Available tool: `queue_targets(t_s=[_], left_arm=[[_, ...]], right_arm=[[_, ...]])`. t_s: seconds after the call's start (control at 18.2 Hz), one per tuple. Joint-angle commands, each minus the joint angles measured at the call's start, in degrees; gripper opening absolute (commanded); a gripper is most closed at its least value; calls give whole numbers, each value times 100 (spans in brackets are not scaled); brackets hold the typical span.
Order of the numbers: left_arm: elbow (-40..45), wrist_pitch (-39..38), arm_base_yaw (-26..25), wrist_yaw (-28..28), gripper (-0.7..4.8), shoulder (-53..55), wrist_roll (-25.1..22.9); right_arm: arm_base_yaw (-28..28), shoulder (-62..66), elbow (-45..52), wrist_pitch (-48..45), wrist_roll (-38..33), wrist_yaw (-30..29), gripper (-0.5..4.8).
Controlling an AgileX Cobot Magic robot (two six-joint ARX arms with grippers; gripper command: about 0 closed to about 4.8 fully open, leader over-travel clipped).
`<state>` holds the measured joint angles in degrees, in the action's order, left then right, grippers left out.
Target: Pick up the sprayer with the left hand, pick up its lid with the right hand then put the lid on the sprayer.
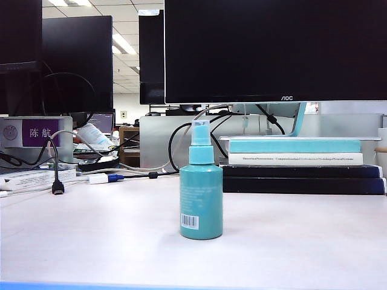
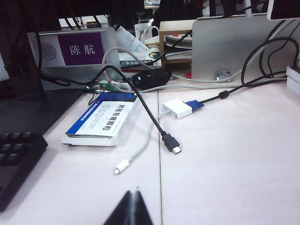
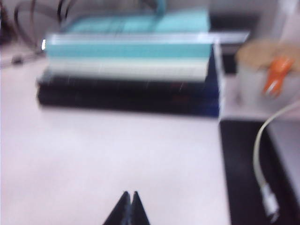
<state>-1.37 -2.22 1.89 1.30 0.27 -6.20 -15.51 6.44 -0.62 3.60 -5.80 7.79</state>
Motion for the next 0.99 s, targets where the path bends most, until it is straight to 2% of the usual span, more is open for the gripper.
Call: queue_targets(t_s=[0.05,0.27,0.44,0.55,0.6,0.82,0.99], left_arm=[[-17,59,2,-7,21,-20,-44],[-20,31,2,-133,21,-20,354],[-22,-81,4,-146,24,-20,350],[-22,-17,4,188,28,-20,238],[-20,125,4,507,28,-20,22],[-20,216,2,129,26,-20,72],[-20,210,4,131,26,-20,-138]], right_arm=[[-7,-9,39,166,-20,-192,-4],[-7,-9,39,-85,-20,-192,-4],[-7,-11,39,-87,-20,-190,-4],[-4,-9,39,-85,-20,-133,-4],[-4,-11,39,-85,-20,-122,-4],[-7,-9,39,-79,-22,-149,-3],[-7,-9,39,-81,-22,-149,0]])
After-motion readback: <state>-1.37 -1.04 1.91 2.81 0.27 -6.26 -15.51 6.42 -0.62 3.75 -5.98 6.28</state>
